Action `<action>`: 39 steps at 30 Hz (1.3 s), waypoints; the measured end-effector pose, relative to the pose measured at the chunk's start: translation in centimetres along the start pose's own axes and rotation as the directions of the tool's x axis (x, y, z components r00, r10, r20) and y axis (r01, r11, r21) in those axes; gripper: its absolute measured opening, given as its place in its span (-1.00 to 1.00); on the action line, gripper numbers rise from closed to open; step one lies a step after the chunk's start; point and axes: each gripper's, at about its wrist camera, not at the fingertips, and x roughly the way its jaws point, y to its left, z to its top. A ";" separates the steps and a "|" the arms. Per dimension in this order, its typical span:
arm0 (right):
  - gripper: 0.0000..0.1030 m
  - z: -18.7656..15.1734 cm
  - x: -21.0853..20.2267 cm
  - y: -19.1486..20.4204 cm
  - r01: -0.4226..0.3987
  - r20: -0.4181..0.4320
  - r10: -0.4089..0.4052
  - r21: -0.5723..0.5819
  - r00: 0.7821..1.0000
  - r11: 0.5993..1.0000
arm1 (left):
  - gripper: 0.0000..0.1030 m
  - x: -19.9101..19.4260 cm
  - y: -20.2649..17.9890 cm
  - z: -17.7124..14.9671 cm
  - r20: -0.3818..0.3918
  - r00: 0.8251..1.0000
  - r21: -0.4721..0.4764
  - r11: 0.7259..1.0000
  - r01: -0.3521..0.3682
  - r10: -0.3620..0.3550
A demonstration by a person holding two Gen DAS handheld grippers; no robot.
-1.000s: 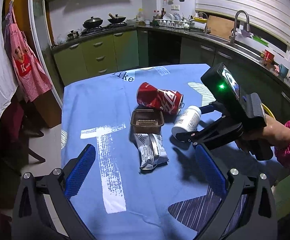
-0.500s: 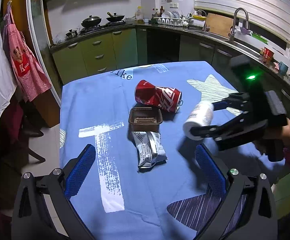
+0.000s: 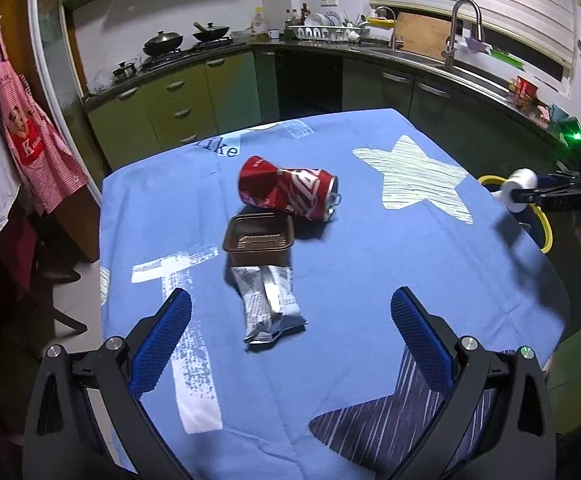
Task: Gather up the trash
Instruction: 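Carry the pill bottle over the bin and open the right gripper, then move the left gripper to the silver wrapper and grasp it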
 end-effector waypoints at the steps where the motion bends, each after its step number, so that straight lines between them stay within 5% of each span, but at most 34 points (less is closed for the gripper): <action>1: 0.57 -0.6 0.3 -2.0 0.039 -0.021 -0.038 0.042 0.999 0.998 | 0.91 0.1 -0.2 0.1 0.000 1.000 0.004 1.000 0.002 -0.002; 6: 0.57 -2.9 2.5 -8.4 0.142 -0.108 -0.125 0.168 0.986 0.976 | 0.91 0.4 -1.5 0.6 -0.004 1.000 0.029 1.000 0.011 -0.011; 14: 0.67 -4.5 4.7 -12.5 0.156 -0.162 -0.112 0.293 0.981 0.943 | 0.91 0.6 -2.2 0.7 -0.015 1.000 0.051 0.999 0.006 -0.005; 30: 0.68 -3.5 0.0 -7.1 0.071 -0.027 -0.067 0.215 0.997 0.974 | 0.91 4.9 1.2 0.6 -0.123 0.991 -0.015 0.998 -0.056 0.053; 39: 0.68 -2.8 0.9 -5.9 0.052 -0.034 -0.046 0.179 0.998 0.982 | 0.91 11.4 3.7 1.3 -0.261 0.965 -0.075 0.996 -0.057 0.035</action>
